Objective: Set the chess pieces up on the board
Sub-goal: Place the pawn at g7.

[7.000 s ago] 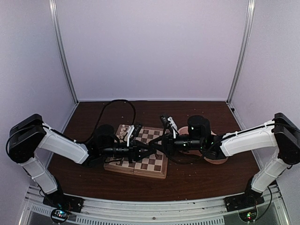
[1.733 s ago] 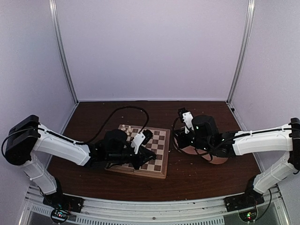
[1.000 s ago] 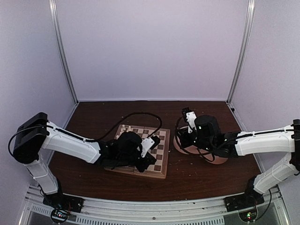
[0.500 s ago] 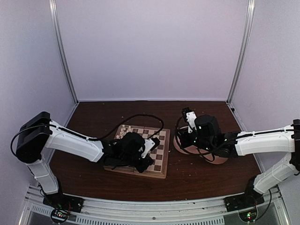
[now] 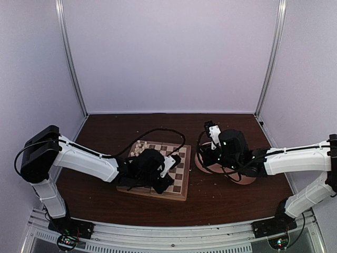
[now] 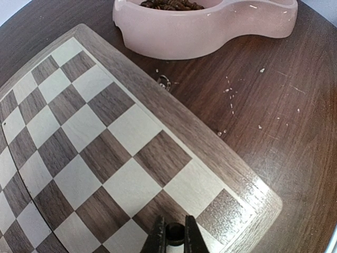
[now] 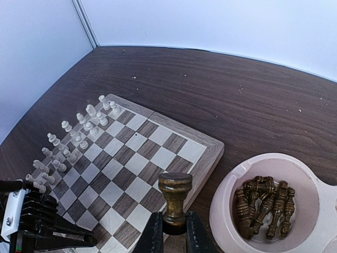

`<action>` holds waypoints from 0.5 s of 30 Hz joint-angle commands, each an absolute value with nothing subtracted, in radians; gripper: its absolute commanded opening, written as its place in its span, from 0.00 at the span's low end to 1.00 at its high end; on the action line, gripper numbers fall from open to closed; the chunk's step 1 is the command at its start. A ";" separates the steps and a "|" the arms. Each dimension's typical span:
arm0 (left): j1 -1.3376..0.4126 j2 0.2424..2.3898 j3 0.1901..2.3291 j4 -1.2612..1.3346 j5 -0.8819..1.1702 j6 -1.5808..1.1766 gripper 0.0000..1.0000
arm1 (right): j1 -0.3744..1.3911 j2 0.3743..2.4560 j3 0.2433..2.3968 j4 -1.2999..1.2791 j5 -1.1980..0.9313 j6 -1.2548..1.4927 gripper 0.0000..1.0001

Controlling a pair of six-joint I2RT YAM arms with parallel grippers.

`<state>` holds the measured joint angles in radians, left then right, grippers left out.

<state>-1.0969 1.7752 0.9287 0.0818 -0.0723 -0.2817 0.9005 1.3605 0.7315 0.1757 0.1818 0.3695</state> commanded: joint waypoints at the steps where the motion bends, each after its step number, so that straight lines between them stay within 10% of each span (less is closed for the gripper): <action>1: -1.100 1.793 0.941 0.126 -0.101 -0.268 0.08 | 0.894 1.354 0.724 0.190 0.173 0.371 0.00; 15: -1.099 1.808 0.943 0.141 -0.119 -0.266 0.11 | 0.894 1.353 0.723 0.193 0.165 0.373 0.00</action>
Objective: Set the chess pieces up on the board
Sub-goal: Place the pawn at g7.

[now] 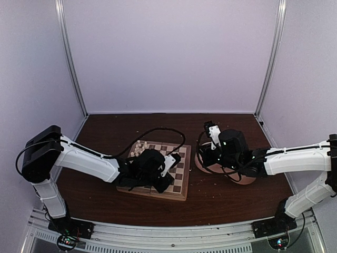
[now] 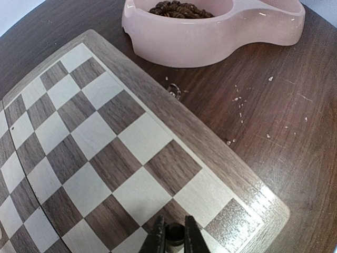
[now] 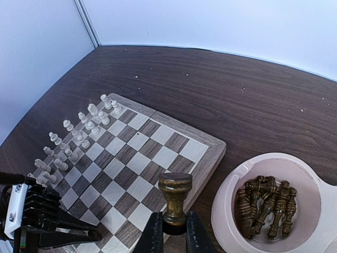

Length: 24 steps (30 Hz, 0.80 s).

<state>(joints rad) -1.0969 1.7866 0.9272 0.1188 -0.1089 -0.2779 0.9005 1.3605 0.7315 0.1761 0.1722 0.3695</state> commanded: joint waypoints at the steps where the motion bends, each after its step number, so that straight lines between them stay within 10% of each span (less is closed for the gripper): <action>1: -1.099 1.810 0.948 0.134 -0.116 -0.268 0.12 | 0.894 1.353 0.723 0.193 0.166 0.373 0.00; 24: -1.099 1.586 0.877 0.094 -0.117 -0.261 0.55 | 0.894 1.410 0.766 0.223 -0.060 0.335 0.00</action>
<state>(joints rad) -1.0969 1.6890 0.9073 0.0364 -0.1104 -0.2756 0.9005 1.3705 0.7326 0.1860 0.0891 0.3634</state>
